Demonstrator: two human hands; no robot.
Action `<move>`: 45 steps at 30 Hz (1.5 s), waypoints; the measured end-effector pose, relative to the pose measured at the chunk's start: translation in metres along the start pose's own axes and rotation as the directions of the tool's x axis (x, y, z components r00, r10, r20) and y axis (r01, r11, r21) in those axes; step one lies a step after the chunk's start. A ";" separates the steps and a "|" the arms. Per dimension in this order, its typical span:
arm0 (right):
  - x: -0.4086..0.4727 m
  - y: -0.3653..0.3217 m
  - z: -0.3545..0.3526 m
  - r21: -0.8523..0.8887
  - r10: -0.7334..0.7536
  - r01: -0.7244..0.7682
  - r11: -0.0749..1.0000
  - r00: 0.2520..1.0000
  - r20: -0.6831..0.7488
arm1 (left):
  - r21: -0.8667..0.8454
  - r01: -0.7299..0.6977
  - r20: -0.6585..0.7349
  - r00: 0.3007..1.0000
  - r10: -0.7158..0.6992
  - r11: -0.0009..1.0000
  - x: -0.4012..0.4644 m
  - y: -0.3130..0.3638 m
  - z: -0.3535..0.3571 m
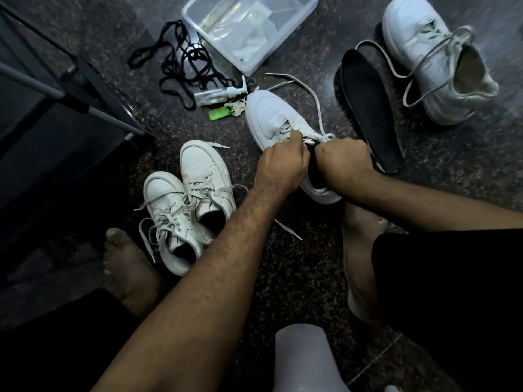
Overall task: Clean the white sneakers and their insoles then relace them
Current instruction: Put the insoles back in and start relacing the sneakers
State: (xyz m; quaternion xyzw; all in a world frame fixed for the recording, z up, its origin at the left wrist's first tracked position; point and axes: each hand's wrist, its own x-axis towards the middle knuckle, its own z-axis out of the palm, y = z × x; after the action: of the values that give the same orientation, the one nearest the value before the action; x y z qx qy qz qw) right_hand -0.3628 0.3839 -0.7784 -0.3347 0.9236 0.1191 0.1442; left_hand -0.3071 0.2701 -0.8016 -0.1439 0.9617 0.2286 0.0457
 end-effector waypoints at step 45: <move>-0.010 0.004 -0.004 0.035 -0.338 0.337 0.941 0.941 0.029 | 0.057 -0.012 0.030 0.999 0.011 0.998 -0.026 -0.002 -0.016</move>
State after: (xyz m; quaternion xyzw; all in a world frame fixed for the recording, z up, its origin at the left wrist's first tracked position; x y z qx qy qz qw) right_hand -0.3590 0.3911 -0.7712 -0.4835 0.8517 0.0847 0.1835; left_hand -0.2816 0.2675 -0.7839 -0.1335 0.9680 0.2032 0.0629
